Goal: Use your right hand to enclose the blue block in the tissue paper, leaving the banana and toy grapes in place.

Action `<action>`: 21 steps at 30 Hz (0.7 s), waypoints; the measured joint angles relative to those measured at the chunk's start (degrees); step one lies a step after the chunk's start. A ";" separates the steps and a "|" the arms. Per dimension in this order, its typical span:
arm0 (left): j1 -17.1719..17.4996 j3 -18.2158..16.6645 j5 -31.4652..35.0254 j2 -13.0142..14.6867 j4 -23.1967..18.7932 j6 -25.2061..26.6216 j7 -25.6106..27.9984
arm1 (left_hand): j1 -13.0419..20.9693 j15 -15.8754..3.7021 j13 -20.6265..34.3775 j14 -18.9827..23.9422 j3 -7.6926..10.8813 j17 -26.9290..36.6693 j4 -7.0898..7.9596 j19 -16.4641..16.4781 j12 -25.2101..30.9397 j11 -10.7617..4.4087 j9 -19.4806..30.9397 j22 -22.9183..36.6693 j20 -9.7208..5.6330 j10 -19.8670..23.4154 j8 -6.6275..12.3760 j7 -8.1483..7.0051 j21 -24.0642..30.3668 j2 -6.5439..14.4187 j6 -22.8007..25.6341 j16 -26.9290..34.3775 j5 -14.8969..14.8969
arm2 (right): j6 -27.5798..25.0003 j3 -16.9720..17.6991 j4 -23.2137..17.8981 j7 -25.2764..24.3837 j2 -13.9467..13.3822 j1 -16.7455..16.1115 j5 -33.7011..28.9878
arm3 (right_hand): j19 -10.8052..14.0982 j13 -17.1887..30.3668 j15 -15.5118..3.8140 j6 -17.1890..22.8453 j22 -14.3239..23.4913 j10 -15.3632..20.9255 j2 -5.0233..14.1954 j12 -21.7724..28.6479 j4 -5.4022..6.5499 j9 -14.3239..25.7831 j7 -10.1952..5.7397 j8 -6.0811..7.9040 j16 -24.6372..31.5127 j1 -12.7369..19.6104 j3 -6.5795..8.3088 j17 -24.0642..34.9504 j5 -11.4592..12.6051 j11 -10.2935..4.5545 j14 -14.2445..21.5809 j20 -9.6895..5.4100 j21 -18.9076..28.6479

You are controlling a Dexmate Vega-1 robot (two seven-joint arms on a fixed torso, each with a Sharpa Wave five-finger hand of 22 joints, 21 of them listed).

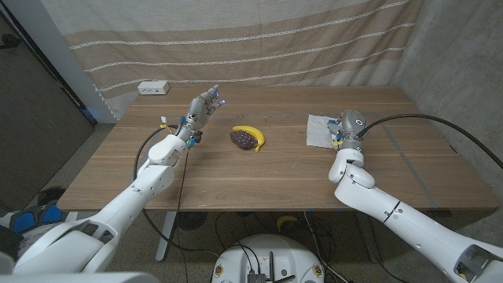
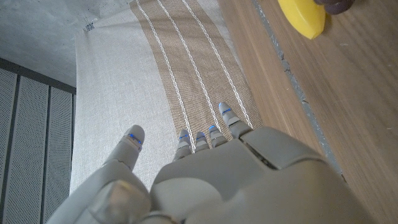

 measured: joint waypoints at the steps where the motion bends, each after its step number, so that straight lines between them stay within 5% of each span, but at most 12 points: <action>1: 0.05 0.01 0.03 0.00 -0.08 0.04 0.12 | 0.00 0.00 0.00 0.00 0.00 0.00 0.00 0.00 0.00 0.00 0.00 0.00 0.00 0.00 0.00 0.00 0.00 0.00 0.00 0.00 0.00 | 0.12 0.04 0.30 0.03 0.07 0.17 0.10 | 0.00 0.00 0.00 0.00 0.00 0.00 0.15 0.00 -0.01 0.00 0.00 -0.07 0.00 0.15 -0.14 0.00 0.01 0.00 0.00 0.00 0.05; 21: 0.96 0.24 0.43 -0.33 -1.33 0.27 1.88 | 0.00 0.00 0.00 0.00 0.25 0.00 -0.24 0.00 0.00 0.00 0.00 0.00 0.00 0.00 0.00 0.00 -0.21 0.00 0.00 0.00 0.00 | 1.78 0.13 6.15 1.05 0.99 3.27 2.40 | 0.00 0.00 0.00 0.00 0.00 -0.01 0.16 0.01 0.15 0.00 0.00 0.25 -0.32 0.16 -0.30 -0.27 0.19 0.01 0.00 0.00 0.05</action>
